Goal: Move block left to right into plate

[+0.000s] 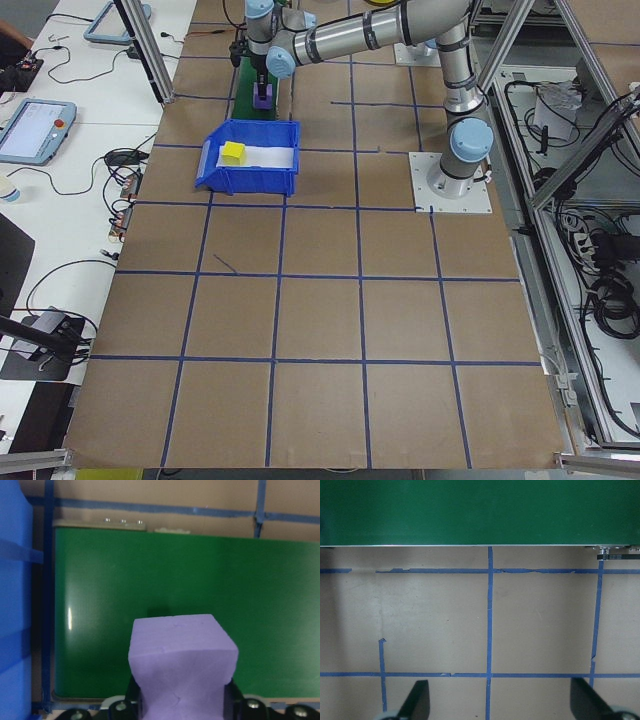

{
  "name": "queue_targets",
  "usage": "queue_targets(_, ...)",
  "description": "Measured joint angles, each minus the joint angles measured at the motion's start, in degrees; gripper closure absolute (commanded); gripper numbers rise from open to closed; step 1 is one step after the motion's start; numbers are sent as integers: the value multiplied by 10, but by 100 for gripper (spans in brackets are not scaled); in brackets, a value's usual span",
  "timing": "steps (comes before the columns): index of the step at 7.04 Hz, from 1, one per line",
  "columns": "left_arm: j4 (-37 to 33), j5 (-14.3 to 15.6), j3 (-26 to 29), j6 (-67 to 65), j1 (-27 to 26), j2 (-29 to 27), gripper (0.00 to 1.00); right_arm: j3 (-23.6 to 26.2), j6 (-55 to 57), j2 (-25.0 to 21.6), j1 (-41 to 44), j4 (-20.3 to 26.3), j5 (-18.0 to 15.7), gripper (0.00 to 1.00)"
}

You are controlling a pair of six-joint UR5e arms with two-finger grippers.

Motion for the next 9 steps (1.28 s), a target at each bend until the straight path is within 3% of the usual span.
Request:
queue_targets(3, -2, 4, 41, 21, 28, 29, 0, 0, 0, 0, 0, 0, 0, 0)
queue_targets(5, -10, 0, 57, 118, 111, 41, 0, 0, -5, 0, -4, 0, 0, 0)
queue_targets(7, -11, 1, 59, 176, 153, 25, 0, -1, -17, 3, -27, -4, 6, 0)
queue_targets(9, -5, 0, 60, 239, 179, -16, 0, -5, -72, 11, -110, -4, 25, 0)
